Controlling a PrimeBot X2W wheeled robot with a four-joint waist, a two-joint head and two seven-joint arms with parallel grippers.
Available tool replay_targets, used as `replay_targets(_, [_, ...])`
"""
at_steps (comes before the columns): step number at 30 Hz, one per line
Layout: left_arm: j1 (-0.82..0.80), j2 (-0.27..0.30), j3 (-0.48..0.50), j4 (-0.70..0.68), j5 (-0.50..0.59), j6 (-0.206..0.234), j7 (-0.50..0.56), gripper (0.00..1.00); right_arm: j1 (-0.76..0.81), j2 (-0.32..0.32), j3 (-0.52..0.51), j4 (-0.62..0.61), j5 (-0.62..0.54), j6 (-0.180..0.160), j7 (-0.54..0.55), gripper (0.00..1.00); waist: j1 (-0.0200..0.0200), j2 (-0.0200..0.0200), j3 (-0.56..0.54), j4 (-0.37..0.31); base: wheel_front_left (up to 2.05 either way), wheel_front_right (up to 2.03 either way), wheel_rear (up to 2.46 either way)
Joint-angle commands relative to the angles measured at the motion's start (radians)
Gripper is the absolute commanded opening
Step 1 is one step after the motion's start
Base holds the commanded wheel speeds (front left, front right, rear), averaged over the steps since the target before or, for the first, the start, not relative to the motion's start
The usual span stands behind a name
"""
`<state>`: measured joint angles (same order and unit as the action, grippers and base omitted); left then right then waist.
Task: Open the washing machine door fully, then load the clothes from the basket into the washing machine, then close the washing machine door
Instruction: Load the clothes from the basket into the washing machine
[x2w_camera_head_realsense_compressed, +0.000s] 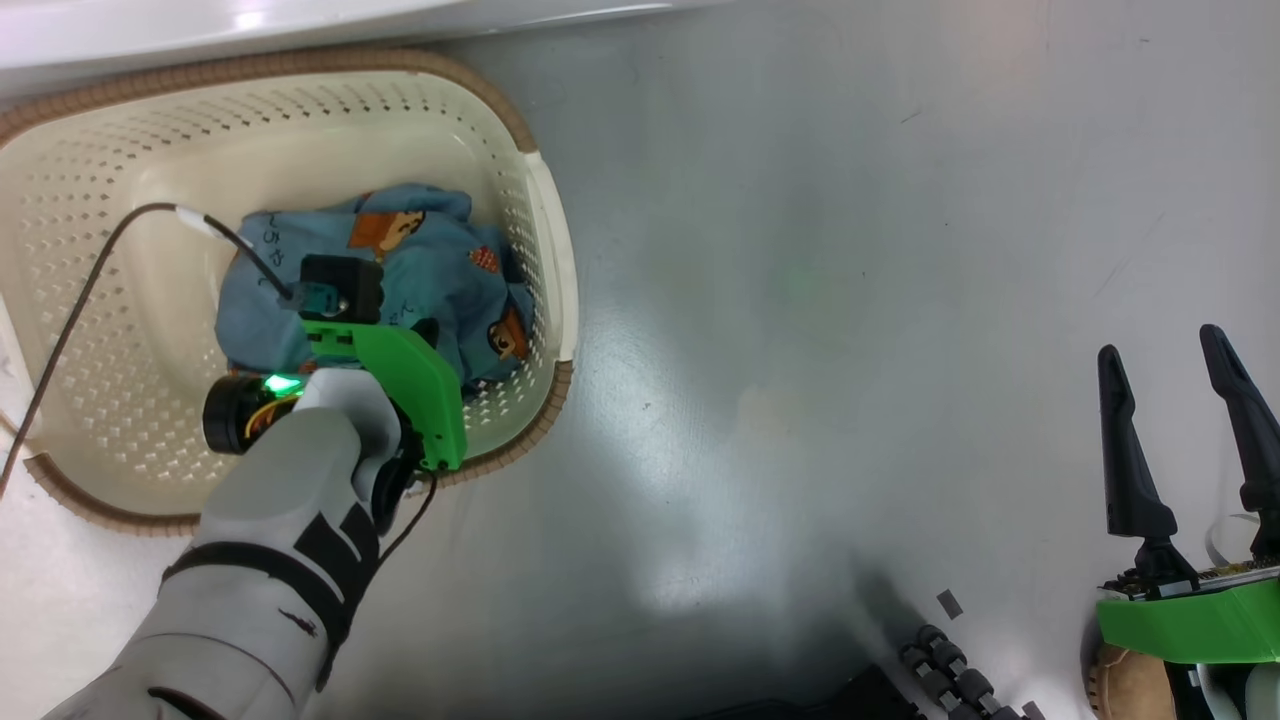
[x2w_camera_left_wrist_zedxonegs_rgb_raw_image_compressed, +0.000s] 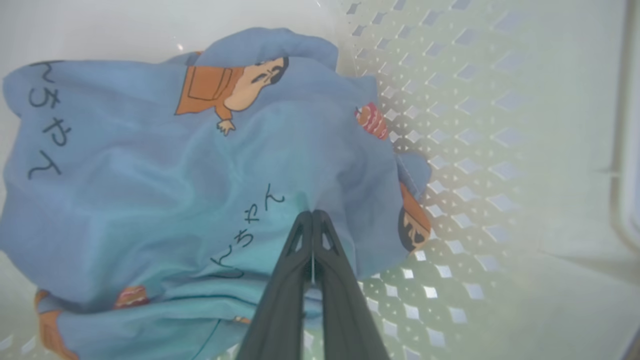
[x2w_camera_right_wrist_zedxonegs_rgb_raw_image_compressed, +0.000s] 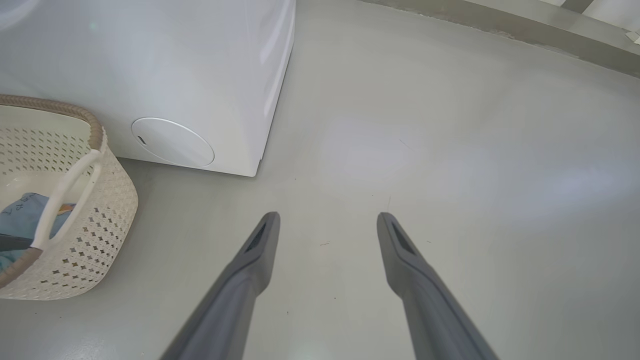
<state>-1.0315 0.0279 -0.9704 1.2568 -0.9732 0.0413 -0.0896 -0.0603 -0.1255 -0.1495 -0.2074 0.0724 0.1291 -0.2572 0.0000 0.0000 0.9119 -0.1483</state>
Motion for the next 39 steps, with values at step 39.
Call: replay_targets(39, [0.151, 0.023, 0.100, -0.194, -0.043, 0.022, -0.172, 0.00, -0.067, -0.047, 0.113, 0.082, 0.024, 0.002, -0.005, 1.00, 0.0000, 0.0000, -0.239, 0.121, 0.00, 0.00, 0.00])
